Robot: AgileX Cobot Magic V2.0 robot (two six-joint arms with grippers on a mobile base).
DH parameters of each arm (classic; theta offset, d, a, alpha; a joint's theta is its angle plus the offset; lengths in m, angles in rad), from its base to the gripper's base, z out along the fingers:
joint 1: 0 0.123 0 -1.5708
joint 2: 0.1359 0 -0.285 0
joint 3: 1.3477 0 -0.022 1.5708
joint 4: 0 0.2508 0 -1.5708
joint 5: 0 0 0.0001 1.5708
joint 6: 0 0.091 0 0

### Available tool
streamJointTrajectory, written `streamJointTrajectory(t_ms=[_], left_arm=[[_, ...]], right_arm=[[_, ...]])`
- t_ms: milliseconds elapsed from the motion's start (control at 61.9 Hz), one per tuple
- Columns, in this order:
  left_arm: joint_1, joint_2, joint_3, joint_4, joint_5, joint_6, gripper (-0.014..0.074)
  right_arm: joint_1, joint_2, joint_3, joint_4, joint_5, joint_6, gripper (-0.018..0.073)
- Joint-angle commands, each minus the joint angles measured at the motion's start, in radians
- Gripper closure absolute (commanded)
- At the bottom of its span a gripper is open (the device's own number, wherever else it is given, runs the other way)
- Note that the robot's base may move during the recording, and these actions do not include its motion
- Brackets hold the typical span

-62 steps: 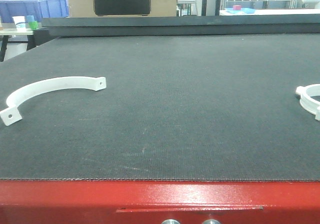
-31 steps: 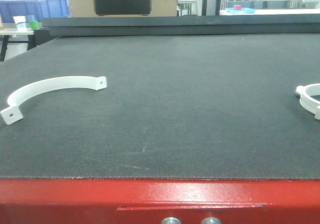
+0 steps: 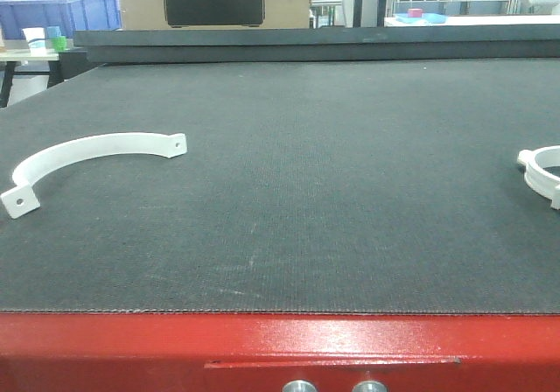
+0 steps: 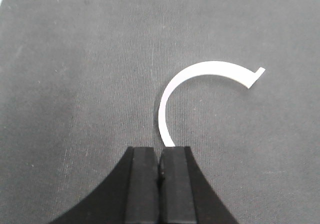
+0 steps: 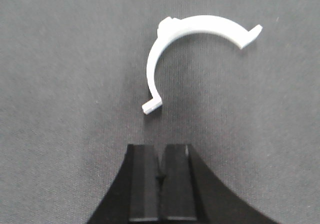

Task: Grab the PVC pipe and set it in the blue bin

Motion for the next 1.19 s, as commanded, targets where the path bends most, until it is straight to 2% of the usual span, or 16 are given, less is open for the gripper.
streamJointTrajectory(t_ms=[0,97,194,274,565,727,856,1179], left_arm=[[0.003,0.004,0.005,-0.014,-0.007,0.002,0.0708],[0.003,0.004,0.010,-0.028,0.001,0.002,0.0708],[0.003,0.004,0.010,-0.039,0.009,0.002,0.0708],[0.003,0.004,0.010,-0.046,0.020,0.002,0.0708],[0.003,0.004,0.015,-0.051,0.037,0.002,0.0708],[0.003,0.004,0.015,-0.051,0.037,0.002,0.0708],[0.003,0.004,0.015,-0.051,0.037,0.002,0.0708],[0.003,0.004,0.014,-0.052,0.039,0.002,0.0708]], right_arm=[[0.001,0.024,-0.008,-0.002,-0.005,-0.005,0.0721],[0.001,0.044,-0.008,-0.002,-0.017,-0.005,0.0721],[0.001,0.058,-0.008,-0.002,-0.119,-0.005,0.0721],[0.001,0.069,-0.012,0.020,-0.150,-0.005,0.0721],[0.002,0.268,-0.200,0.026,0.074,-0.005,0.0711],[0.009,0.409,-0.330,-0.012,0.181,0.049,0.0711],[0.035,0.505,-0.405,-0.085,0.226,0.112,0.0711],[0.041,0.649,-0.513,-0.053,0.243,0.112,0.0708]])
